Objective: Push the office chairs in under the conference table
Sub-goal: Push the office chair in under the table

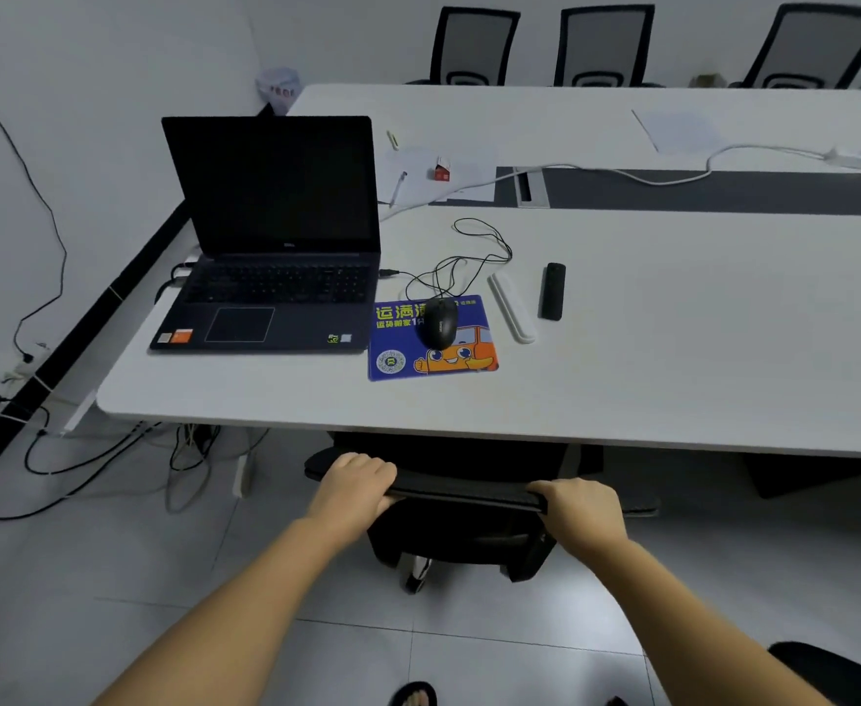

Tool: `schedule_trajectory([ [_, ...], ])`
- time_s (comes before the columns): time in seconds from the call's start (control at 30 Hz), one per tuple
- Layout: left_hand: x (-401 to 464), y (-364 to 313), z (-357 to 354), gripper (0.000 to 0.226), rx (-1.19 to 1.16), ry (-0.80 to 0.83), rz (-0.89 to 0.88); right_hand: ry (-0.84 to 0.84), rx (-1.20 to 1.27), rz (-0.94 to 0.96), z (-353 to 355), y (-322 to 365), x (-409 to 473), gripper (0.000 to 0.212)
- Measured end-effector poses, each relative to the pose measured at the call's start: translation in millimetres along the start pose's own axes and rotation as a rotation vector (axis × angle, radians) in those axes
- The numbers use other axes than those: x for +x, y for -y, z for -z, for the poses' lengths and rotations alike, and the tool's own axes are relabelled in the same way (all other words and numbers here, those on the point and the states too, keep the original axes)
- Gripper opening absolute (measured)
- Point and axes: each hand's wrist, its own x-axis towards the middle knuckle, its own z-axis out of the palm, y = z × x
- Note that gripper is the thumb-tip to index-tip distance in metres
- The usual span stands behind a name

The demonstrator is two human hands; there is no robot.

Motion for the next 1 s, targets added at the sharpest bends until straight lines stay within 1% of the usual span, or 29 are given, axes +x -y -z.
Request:
schedule_trajectory([
  [0.13,27,2,1,0.045,0.009,0.003,0.027,0.013,-0.003,0.0,10,-14,30,0.037],
  [0.3,29,-1,-9,0.042,-0.011,-0.041,0.03,-0.006,0.008,0.008,2,-22,37,0.035],
  [0.4,29,-1,-8,0.037,-0.006,-0.005,0.06,0.005,0.009,0.006,3,-21,37,0.035],
  [0.47,29,-3,-1,0.033,-0.04,0.06,0.096,0.017,0.017,-0.007,6,-19,37,0.034],
  [0.57,29,-1,9,0.041,-0.072,0.248,0.115,0.08,0.052,-0.015,11,-17,37,0.035],
  [0.67,26,-1,22,0.051,-0.086,0.411,0.133,0.148,0.103,0.033,17,-16,29,0.046],
  [0.7,25,-2,28,0.055,-0.097,0.425,0.138,0.146,0.121,0.053,20,-15,24,0.052],
  [0.77,18,-8,38,0.058,-0.139,0.376,0.135,0.086,0.198,0.081,29,-14,6,0.062],
  [0.83,5,-20,50,0.056,-0.25,0.247,0.145,-0.021,0.375,0.08,39,-11,-19,0.064],
  [0.93,-21,-45,66,0.051,-0.566,0.015,0.223,-0.14,0.674,0.024,54,-4,-66,0.06],
  [1.0,-43,-66,76,0.047,-0.746,-0.112,0.274,-0.196,0.799,0.011,59,-1,-99,0.058],
])
